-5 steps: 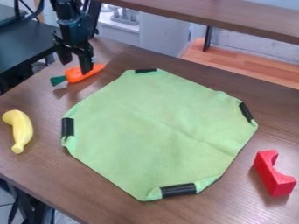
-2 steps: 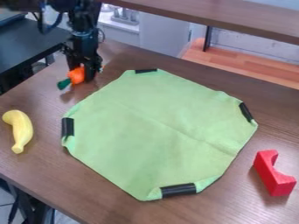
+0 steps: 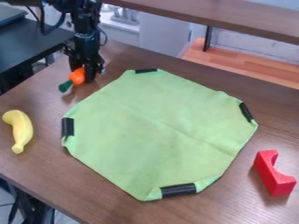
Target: Move the carrot from upper left of the table to bottom right on the cloth
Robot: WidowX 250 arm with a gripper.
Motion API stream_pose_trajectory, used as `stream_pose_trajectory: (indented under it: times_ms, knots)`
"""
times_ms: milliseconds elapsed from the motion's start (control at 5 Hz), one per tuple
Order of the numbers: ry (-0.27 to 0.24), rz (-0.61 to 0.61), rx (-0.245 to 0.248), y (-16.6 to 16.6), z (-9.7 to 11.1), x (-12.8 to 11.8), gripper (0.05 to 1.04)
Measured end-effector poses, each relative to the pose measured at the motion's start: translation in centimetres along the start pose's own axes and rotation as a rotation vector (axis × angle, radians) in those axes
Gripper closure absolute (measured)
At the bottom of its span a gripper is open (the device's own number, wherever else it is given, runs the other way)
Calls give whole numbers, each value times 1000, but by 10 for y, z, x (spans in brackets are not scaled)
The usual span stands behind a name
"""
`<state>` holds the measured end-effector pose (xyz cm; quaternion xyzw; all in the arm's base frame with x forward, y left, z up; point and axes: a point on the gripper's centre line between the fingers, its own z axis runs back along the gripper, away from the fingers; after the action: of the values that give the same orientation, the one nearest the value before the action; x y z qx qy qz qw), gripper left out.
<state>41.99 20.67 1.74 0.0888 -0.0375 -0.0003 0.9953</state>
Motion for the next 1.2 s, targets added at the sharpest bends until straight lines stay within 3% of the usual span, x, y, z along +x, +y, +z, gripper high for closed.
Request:
stream_pose_trajectory:
  times_ms: [200, 400, 600, 800, 1200]
  knots:
    - [-15, -30, -95, -24, 31, -16, 574]
    - [-78, -128, -182, -64, 72, -29, 574]
    - [-54, -277, -253, -112, 79, -49, 574]
    - [-17, -411, -255, -163, 65, -70, 574]
    - [-30, -554, -215, -256, 57, -88, 574]
